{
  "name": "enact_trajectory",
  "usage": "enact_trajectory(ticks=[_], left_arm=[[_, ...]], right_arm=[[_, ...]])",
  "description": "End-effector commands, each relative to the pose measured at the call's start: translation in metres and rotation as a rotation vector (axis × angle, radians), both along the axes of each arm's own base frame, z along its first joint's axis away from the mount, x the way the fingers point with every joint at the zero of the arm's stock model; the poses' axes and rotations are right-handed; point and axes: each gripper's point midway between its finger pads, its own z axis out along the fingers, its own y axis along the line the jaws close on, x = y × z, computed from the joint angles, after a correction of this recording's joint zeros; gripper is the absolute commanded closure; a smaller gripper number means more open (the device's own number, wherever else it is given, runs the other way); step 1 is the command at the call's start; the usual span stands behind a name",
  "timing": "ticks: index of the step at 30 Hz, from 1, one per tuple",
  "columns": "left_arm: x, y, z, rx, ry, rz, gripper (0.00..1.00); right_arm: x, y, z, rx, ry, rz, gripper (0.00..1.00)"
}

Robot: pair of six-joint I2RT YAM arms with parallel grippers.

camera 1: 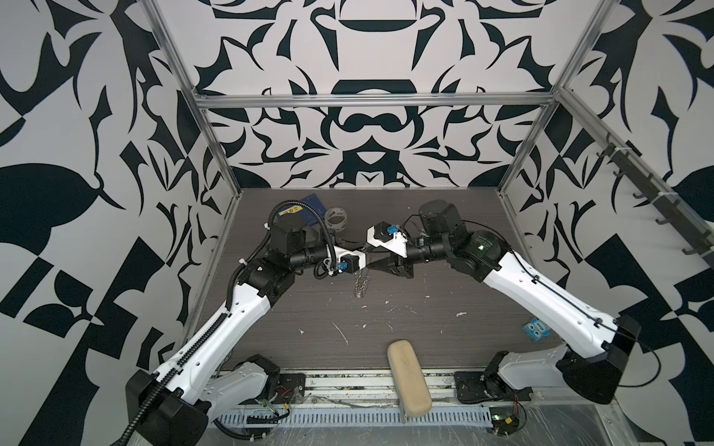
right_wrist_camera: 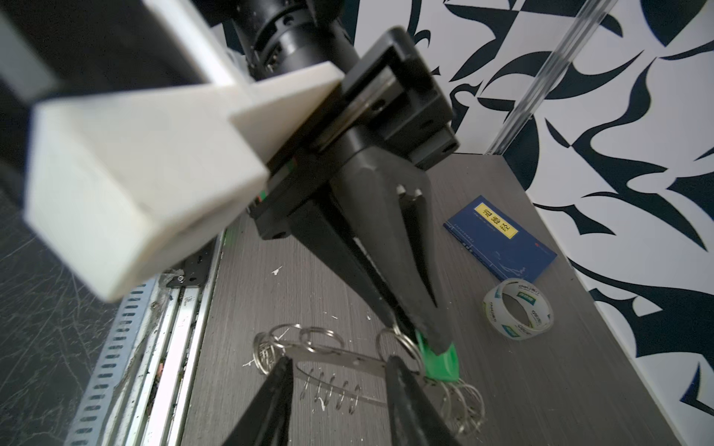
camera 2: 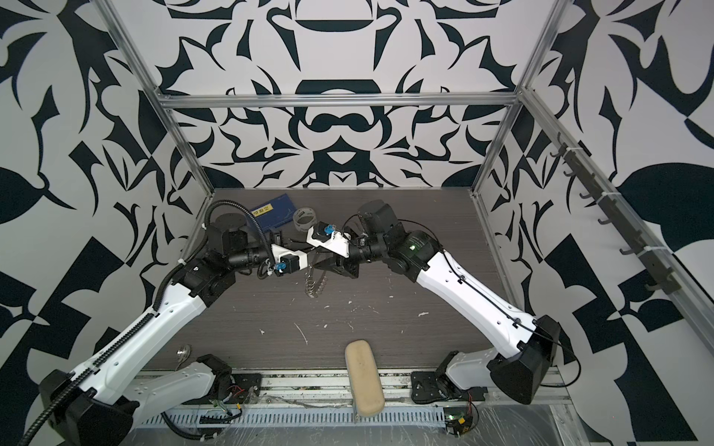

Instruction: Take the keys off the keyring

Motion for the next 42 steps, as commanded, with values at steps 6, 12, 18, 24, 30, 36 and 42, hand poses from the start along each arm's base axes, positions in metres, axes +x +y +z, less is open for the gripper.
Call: enact_trajectory(ticks=[6, 12, 18, 24, 30, 36, 42], left_arm=[[0.000, 0.001, 0.011, -0.020, -0.021, 0.001, 1.00], [0.006, 0.004, 0.018, -0.046, 0.025, 0.058, 1.00], [-0.013, 0.003, 0.017, -0.066, 0.056, -0.012, 1.00], [-0.019, 0.003, 0.014, -0.059, 0.010, -0.043, 1.00], [-0.003, 0.007, 0.004, 0.041, -0.188, 0.031, 1.00], [0.028, 0.020, 0.011, 0.231, -0.507, 0.169, 1.00], [0.033, 0.017, 0.044, 0.244, -0.721, 0.164, 1.00]], right_arm=[[-0.002, 0.002, 0.020, 0.065, 0.013, -0.014, 0.59], [0.026, -0.010, 0.025, 0.069, -0.041, -0.196, 0.46], [0.032, -0.021, 0.027, 0.150, -0.185, -0.263, 0.48], [0.026, -0.020, 0.024, 0.126, -0.175, -0.220, 0.52], [0.021, -0.015, 0.024, 0.170, -0.113, -0.209, 0.52], [0.013, -0.017, 0.033, 0.212, -0.120, -0.188, 0.51], [0.005, -0.018, 0.046, 0.257, -0.169, -0.152, 0.52]])
